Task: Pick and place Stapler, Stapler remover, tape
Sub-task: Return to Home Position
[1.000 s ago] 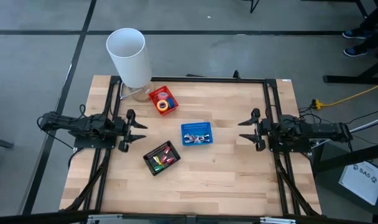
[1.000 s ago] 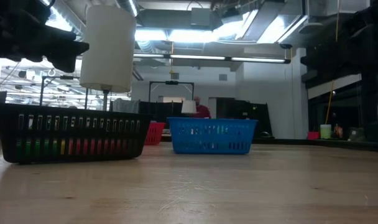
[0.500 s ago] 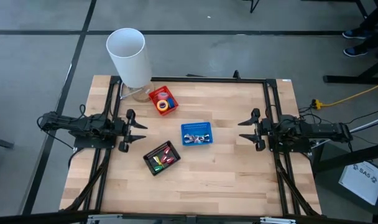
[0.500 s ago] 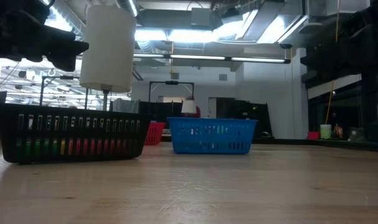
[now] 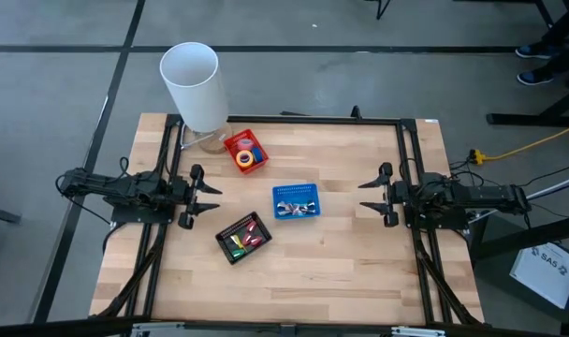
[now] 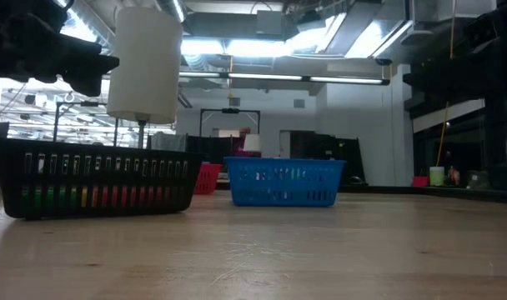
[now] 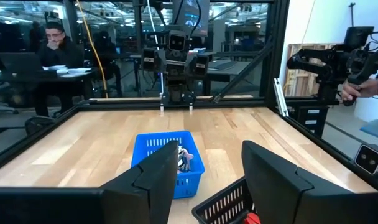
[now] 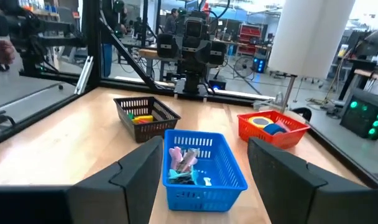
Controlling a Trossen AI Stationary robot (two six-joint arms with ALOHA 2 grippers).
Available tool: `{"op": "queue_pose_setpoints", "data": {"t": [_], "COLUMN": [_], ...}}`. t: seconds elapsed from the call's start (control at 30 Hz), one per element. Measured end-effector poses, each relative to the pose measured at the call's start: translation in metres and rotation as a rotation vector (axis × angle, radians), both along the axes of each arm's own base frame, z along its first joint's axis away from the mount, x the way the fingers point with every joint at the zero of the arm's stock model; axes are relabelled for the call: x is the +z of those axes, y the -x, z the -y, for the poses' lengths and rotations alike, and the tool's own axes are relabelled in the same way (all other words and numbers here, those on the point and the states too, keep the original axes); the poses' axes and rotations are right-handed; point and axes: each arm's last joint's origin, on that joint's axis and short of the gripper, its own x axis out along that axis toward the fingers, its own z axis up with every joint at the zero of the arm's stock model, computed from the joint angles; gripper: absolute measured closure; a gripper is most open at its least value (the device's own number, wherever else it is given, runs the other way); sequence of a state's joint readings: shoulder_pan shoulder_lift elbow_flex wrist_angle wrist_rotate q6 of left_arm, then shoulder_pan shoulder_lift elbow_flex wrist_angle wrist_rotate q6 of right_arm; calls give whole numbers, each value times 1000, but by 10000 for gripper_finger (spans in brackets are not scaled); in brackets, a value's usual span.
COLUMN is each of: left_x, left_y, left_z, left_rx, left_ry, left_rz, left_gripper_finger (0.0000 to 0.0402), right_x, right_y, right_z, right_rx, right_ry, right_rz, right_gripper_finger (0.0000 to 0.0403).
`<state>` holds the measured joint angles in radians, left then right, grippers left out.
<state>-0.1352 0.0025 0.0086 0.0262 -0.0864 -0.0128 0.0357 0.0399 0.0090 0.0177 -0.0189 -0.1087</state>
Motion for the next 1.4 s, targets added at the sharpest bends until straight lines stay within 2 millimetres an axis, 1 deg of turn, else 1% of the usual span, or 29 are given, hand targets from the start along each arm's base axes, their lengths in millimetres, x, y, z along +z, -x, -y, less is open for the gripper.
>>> {"op": "queue_pose_setpoints", "data": {"t": [0.13,1.4], "left_x": [0,0], "left_y": [0,0], "left_z": [0,0], "left_rx": [0,-1], "left_ry": [0,0], "left_rz": [0,0], "left_gripper_finger": [224,226], "right_x": [0,0], "right_y": [0,0], "right_z": [0,0], "right_rx": [0,0], "right_ry": [34,31], "right_rz": [2,2], "right_gripper_finger": [164,164]}}
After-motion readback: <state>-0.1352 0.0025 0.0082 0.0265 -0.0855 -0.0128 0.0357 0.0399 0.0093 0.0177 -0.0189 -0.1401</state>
